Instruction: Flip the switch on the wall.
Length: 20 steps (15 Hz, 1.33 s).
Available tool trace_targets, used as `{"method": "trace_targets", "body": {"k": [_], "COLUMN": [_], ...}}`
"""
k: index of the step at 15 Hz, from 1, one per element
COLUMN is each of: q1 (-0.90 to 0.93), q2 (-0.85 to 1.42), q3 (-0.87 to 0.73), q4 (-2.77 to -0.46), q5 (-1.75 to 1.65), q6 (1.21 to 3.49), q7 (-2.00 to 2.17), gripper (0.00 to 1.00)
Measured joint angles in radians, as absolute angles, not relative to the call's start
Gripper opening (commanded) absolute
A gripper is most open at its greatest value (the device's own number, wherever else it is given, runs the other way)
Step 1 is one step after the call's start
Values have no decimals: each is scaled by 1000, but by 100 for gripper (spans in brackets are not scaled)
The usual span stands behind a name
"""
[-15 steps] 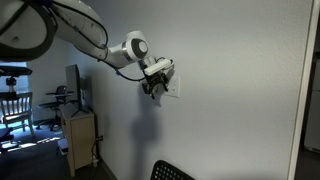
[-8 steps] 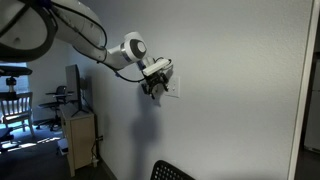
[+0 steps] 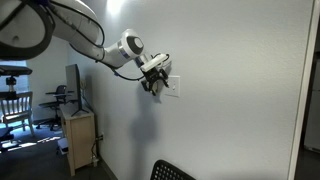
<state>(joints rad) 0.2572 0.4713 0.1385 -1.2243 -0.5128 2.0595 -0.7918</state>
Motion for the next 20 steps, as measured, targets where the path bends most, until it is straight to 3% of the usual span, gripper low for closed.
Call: {"method": "trace_targets", "body": {"k": [20], "q1": [250], "q2": [418], "q3": [119], "q4": [-1212], "q5": [-546], "q6": [1983], "q7": [-805], "gripper": [100]}}
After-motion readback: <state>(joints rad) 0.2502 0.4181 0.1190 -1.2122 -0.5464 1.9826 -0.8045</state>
